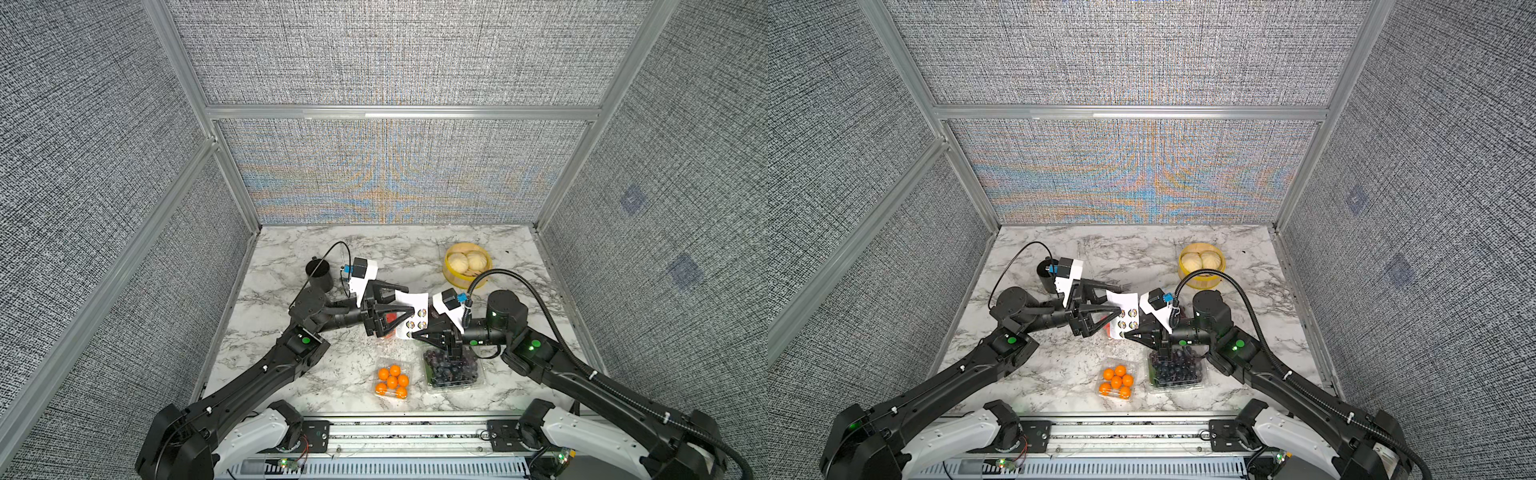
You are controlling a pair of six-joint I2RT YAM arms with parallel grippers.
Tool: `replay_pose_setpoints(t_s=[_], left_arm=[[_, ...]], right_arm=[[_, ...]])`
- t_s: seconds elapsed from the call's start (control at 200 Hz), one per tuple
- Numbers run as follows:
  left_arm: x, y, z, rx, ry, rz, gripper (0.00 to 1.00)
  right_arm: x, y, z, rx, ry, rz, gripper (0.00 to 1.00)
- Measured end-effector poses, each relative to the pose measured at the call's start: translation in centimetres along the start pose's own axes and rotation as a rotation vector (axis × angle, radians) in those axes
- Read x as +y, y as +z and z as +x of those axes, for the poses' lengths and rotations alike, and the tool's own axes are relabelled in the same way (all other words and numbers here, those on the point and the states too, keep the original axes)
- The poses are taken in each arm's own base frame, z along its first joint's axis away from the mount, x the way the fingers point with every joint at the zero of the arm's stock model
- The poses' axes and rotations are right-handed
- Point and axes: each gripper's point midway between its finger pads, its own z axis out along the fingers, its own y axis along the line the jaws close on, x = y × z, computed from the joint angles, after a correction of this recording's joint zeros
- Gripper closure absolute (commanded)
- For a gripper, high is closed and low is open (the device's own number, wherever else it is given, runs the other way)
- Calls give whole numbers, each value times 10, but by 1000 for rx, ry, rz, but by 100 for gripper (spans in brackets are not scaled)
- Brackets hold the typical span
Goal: Label fruit boxes
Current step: Pick up the label sticker from the center of the board.
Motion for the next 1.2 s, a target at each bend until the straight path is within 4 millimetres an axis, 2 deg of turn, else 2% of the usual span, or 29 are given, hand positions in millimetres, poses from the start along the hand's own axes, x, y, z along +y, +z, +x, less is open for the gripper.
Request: replay_pose_setpoints(t_s=[0.12, 0.33, 0.39, 0.49, 0.53, 0.615, 0.635, 0.686, 0.706, 0.726, 0.836, 1.001, 1.201], left_arm=[[-11, -1, 2, -7, -17, 63, 59], [-27, -7, -2, -21, 2, 111, 81], [-28, -8, -1, -21, 5, 110, 92], [-28, -9, 0, -19, 12, 106, 94], [-28, -9, 0, -18, 13, 106, 100], [-28, -9, 1, -16, 14, 103, 100], [-27, -9, 1, -16, 12, 101, 100], [-26, -9, 1, -16, 12, 96, 100], [-26, -9, 1, -16, 12, 96, 100], [-26, -9, 1, -16, 12, 95, 100], [-27, -10, 1, -16, 22, 91, 100], [-26, -10, 1, -8, 19, 84, 100], [-23, -8, 4, 1, 8, 83, 100]], right_arm=[[5, -2, -5, -17, -17, -14, 100], [7, -3, -9, -30, -24, -19, 100], [7, -3, -9, -29, -21, -19, 100], [4, -2, -8, -27, -17, -10, 100], [3, -2, -7, -26, -16, -8, 100], [1, 0, -7, -26, -14, -3, 100], [1, 0, -7, -25, -12, -2, 97], [0, 0, -6, -24, -5, -1, 75], [0, 0, -6, -24, -4, 0, 62], [-1, 0, -6, -23, -4, 2, 52], [-3, -3, -10, -41, -19, 22, 31], [-11, -13, -23, -96, -60, 60, 32], [-4, -6, -47, -127, -82, -31, 48]])
